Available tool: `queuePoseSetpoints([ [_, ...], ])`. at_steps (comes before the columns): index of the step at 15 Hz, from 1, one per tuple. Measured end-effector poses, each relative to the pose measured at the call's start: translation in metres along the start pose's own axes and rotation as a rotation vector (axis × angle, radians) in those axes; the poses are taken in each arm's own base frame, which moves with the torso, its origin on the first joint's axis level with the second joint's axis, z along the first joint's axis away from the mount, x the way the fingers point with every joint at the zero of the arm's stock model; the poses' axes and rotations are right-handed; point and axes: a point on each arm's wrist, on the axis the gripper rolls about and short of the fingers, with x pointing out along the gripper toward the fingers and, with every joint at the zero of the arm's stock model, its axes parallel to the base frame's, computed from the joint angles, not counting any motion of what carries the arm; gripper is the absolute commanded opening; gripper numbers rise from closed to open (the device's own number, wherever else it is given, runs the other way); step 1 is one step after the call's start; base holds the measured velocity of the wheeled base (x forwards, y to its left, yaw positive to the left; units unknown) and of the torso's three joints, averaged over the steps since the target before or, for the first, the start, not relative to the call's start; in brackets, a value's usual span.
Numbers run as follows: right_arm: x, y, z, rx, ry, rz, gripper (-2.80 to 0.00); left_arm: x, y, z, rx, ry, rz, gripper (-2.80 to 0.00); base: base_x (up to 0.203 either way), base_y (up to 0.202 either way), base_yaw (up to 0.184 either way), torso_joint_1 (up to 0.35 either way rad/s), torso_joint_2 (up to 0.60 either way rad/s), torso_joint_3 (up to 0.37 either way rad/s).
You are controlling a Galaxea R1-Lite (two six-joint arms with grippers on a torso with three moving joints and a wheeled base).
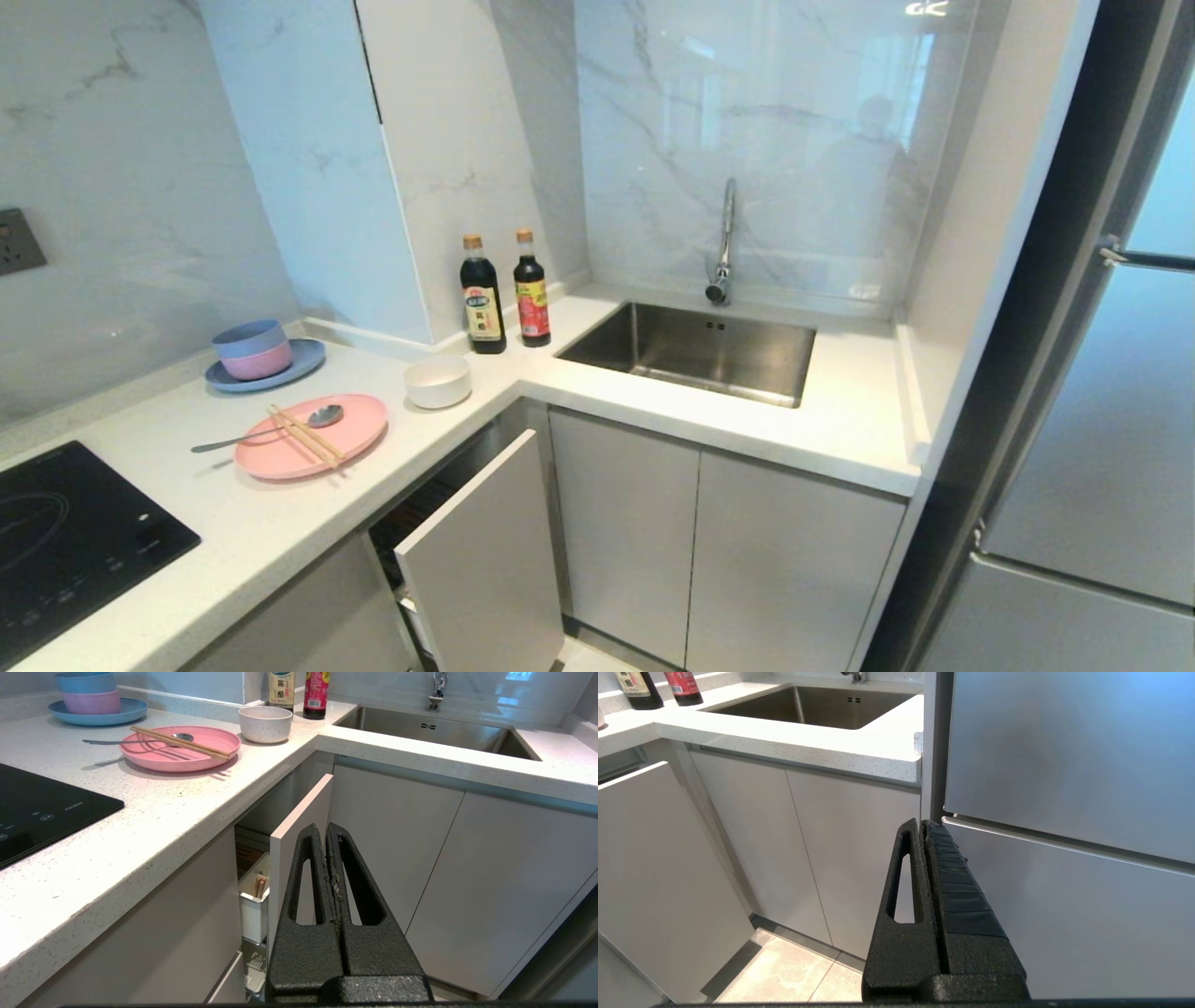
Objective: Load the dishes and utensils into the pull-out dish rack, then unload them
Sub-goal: Open the cupboard
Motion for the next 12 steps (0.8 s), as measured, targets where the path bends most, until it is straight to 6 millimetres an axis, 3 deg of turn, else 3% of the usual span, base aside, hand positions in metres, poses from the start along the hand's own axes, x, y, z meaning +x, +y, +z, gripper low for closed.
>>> queuePoseSetpoints([
  [12, 0.0, 0.0, 0.0, 0.0, 0.0, 0.001, -2.8, 0.0, 0.0, 0.0, 0.0, 0.0, 0.0, -2.8, 0.0, 0.0, 0.0, 0.0, 0.0, 0.0],
])
